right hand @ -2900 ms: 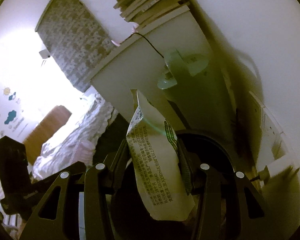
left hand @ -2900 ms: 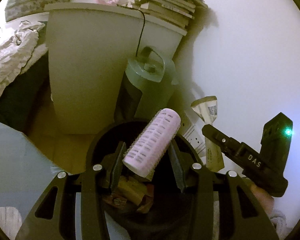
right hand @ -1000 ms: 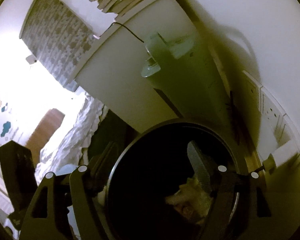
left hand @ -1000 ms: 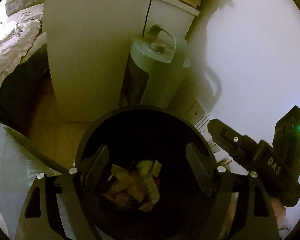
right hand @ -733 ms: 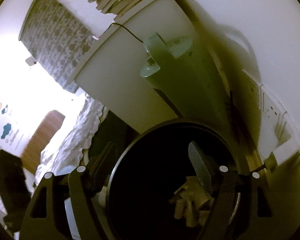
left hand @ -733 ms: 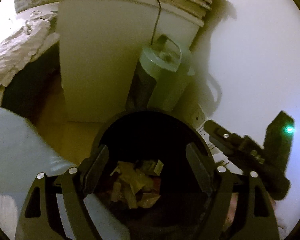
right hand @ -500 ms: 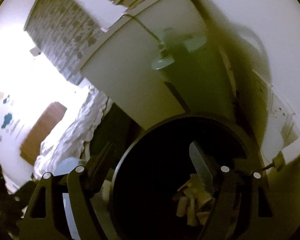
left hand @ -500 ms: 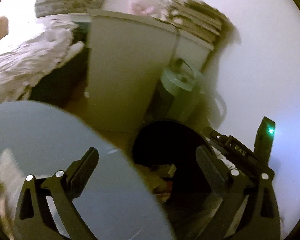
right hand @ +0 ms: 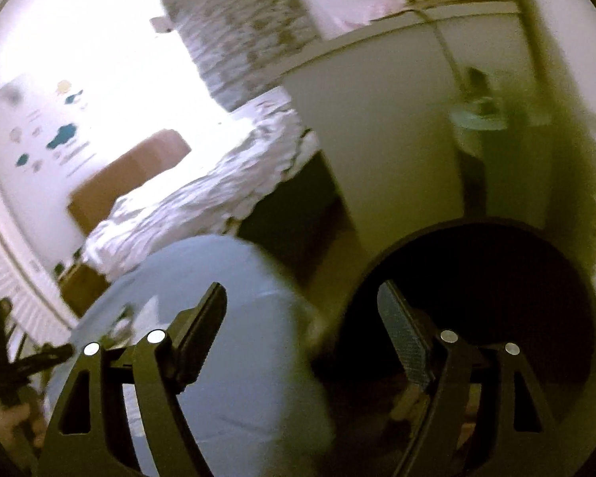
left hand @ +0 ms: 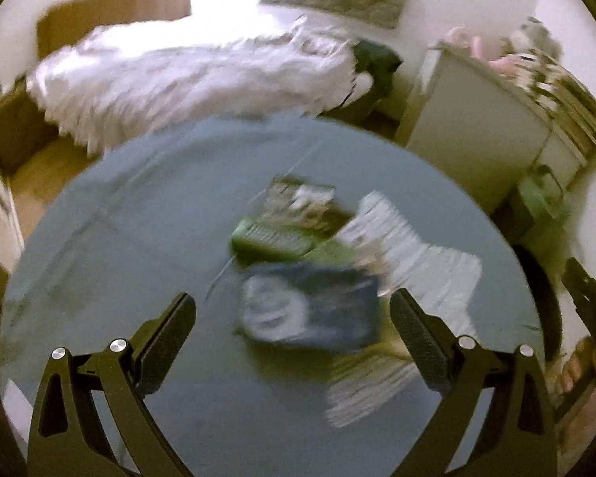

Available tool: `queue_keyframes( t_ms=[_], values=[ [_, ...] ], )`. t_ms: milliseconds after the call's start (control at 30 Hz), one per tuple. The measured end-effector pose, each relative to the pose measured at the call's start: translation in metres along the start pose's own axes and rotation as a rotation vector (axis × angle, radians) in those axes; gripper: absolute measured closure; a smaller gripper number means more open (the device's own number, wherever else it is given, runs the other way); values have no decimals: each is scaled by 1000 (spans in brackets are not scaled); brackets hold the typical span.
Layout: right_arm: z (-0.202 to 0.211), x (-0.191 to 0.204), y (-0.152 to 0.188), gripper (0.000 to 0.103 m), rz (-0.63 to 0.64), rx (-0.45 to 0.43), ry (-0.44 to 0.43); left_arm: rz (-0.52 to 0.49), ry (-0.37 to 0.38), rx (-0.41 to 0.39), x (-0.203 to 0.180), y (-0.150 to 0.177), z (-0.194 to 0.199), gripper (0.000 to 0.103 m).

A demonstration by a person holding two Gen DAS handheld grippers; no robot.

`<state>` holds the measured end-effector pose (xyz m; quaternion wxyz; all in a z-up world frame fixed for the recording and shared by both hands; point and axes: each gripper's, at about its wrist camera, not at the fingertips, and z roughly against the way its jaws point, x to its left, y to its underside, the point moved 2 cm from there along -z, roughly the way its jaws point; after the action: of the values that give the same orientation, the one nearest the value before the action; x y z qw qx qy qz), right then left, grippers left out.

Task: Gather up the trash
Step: 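Grasp the dark rose-print packet with the left tool while the right tool grasps the green Doublemint pack, then carry the packet and gum pack with both tools over the bin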

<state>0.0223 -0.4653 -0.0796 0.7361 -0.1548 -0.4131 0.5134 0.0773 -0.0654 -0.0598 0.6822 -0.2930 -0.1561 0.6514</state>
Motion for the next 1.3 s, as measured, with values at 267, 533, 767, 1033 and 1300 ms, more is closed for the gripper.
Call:
queue_keyframes(
  t_ms=[267, 533, 767, 1033, 1300],
  values=[
    [-12, 107, 15, 25, 164, 107, -133, -75, 16, 58, -8, 0, -29, 6],
    [-43, 185, 19, 24, 250, 218, -245, -151, 93, 26, 0, 10, -19, 41],
    [-75, 265, 28, 24, 419, 313, -322, -73, 219, 36, 34, 14, -6, 58],
    [-129, 333, 59, 30, 647, 456, -323, 54, 256, -37, 85, 23, 34, 58],
    [-173, 349, 94, 53, 854, 542, -218, 69, 221, -43, 100, 32, 45, 58]
  ],
)
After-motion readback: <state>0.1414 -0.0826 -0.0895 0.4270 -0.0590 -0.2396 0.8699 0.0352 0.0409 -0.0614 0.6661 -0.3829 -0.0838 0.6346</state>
